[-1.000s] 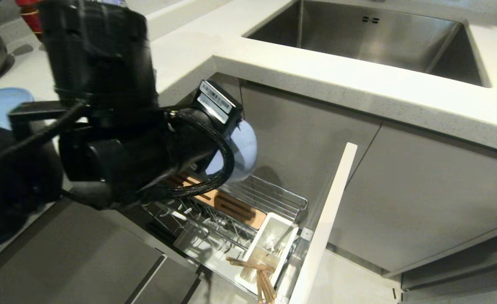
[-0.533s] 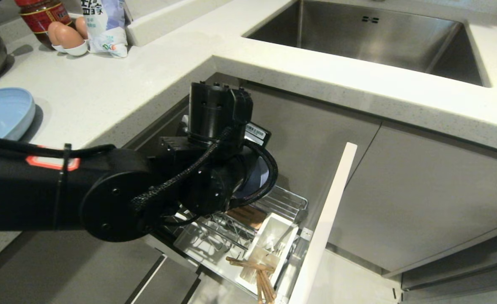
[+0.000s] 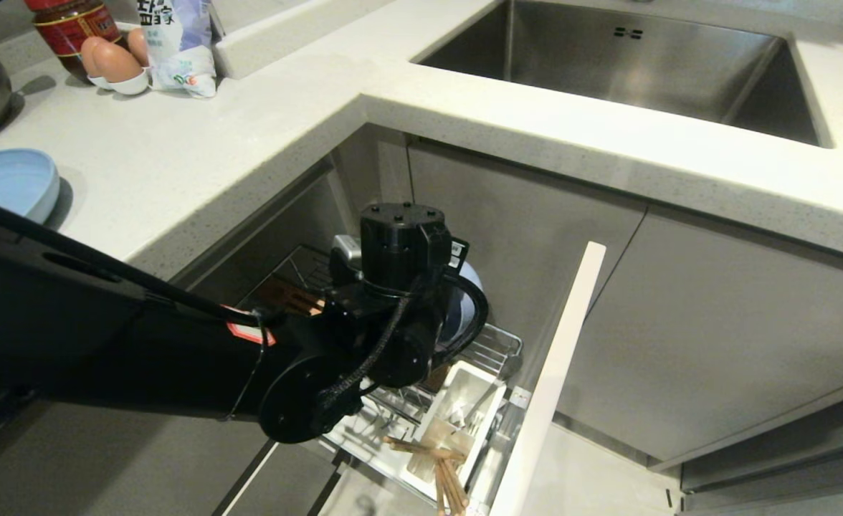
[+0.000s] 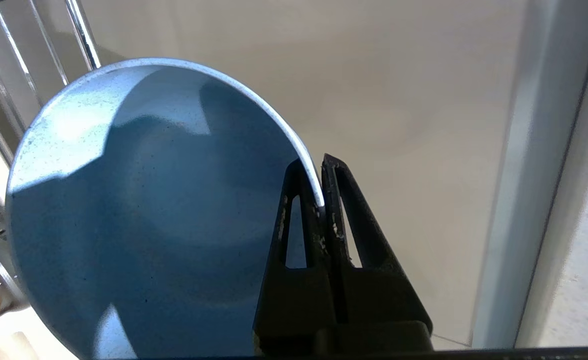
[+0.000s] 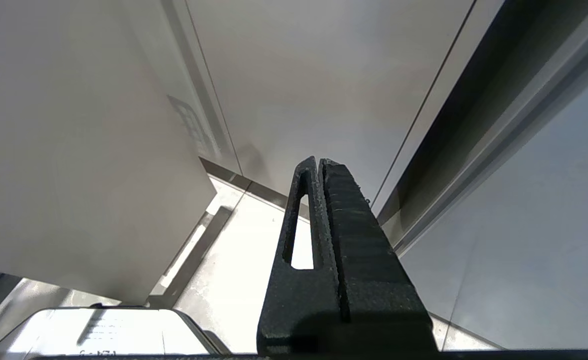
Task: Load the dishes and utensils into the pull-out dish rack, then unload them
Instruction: Pick up the bowl and place it in the cupboard
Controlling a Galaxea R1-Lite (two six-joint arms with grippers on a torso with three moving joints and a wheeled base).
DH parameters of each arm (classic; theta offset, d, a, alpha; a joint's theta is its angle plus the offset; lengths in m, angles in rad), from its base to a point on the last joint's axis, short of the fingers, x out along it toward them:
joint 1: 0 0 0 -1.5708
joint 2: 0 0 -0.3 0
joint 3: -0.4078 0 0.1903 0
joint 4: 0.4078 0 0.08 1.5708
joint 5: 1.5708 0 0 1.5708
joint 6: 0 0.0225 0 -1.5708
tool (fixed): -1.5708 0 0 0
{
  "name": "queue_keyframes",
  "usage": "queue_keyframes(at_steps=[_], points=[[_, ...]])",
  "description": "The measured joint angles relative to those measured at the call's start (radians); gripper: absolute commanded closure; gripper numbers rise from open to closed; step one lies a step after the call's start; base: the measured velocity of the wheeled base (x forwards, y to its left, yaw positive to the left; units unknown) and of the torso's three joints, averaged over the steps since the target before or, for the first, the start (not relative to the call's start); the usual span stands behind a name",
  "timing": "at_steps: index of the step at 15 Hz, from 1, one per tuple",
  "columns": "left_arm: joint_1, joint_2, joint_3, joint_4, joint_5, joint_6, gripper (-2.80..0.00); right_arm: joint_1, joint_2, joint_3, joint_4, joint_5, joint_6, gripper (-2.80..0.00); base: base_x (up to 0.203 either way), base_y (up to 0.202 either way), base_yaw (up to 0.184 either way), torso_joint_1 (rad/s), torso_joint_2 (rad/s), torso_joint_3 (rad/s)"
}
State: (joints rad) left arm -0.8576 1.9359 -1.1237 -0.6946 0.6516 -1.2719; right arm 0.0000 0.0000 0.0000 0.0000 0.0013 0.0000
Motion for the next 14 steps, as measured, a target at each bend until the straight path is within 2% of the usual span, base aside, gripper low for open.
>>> queue_keyframes(at_steps=[3,6,10,14], points=[[0.018,0.040,0.059,-0.172,-0.011,0.005,0.00,0.000,0.000,0.000,0.000,0.000,0.000,0.00,0.000,0.000,0.000,0.000,0.00,0.000],[0.057,0.063,0.103,-0.324,-0.064,0.008,0.00,0.000,0.000,0.000,0.000,0.000,0.000,0.00,0.000,0.000,0.000,0.000,0.00,0.000],[0.103,0.073,0.153,-0.462,-0.143,0.006,0.00,0.000,0.000,0.000,0.000,0.000,0.000,0.00,0.000,0.000,0.000,0.000,0.00,0.000],[0.127,0.082,0.196,-0.566,-0.175,0.006,0.00,0.000,0.000,0.000,0.000,0.000,0.000,0.00,0.000,0.000,0.000,0.000,0.00,0.000]])
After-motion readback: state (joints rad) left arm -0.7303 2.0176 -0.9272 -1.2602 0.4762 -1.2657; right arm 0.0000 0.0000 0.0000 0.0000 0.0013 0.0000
